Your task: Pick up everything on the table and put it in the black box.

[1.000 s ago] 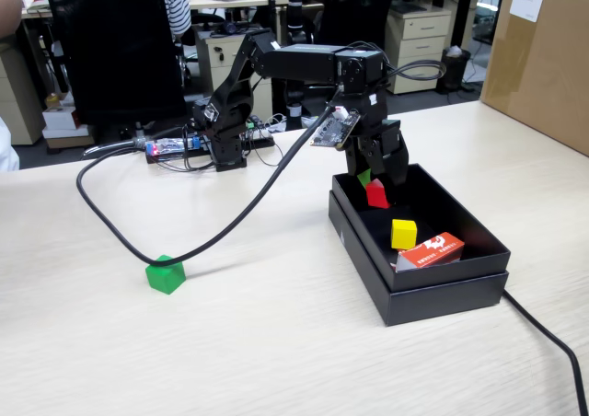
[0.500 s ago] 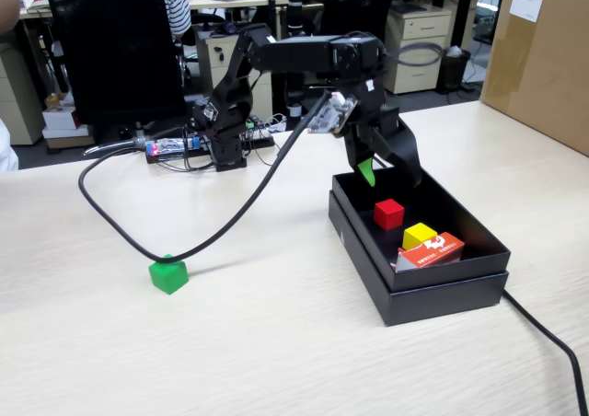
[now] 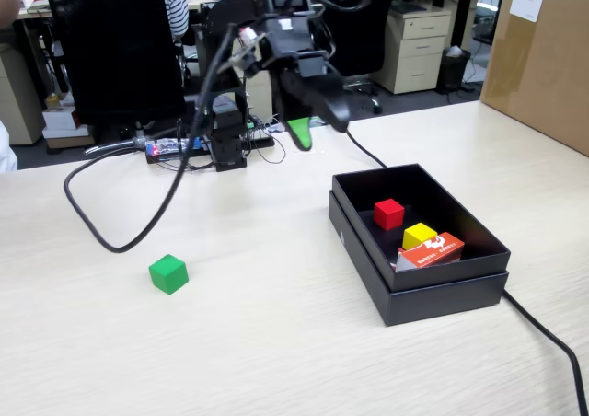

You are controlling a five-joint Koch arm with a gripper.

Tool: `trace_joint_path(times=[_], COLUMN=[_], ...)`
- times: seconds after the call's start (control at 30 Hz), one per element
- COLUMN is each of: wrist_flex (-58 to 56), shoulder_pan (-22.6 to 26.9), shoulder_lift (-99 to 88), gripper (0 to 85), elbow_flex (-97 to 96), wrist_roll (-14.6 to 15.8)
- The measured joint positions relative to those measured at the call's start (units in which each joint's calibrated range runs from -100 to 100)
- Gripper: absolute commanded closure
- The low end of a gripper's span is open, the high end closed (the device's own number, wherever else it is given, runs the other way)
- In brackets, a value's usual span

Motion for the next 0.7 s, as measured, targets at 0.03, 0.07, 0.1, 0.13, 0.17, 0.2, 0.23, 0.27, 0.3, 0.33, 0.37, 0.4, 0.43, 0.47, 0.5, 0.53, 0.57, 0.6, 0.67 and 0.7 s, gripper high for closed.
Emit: trace_joint_path(times=[0.03,0.07,0.1,0.13,0.17,0.2,0.23,0.27,0.3,0.33,0.37,0.4,0.43,0.47,0.5,0.53,0.57,0.6,0.67,0.7], wrist_flex=[0.0,0.0,0.0,0.1,0.1,0.2,0.7,1.4,2.6,3.7,5.0,6.3,7.5,8.6,9.6,10.2,10.6,10.8,10.8,10.8], shoulder_pan=[-1.3,-2.6,-3.9,-5.2,-6.4,-7.6,-8.8,-10.0,-11.1,-12.1,-13.1,-13.9,-14.7,-15.4,-16.1,-16.6,-17.0,-17.3,-17.8,-18.0], shoulder_lift=[-0.8,-1.2,-1.2,-1.3,-1.3,-1.3,-1.3,-1.2,-0.9,0.0,1.4,3.0,4.7,6.5,8.3,10.0,11.7,13.1,16.1,17.5], gripper=[37.5,36.8,36.6,36.6,36.6,36.6,36.6,36.6,36.6,36.6,36.6,36.6,36.6,36.6,36.6,36.6,36.6,36.7,36.7,36.7], elbow_flex=[-1.6,-3.0,-4.2,-5.5,-6.8,-8.3,-9.9,-11.1,-12.3,-13.1,-13.2,-13.3,-13.2,-13.2,-13.2,-13.2,-13.3,-13.2,-13.1,-13.1], wrist_roll=[-0.4,-1.0,-1.5,-2.1,-2.6,-3.1,-3.7,-4.2,-4.8,-5.5,-6.1,-6.7,-7.4,-8.0,-8.5,-9.0,-9.4,-9.7,-10.1,-10.2])
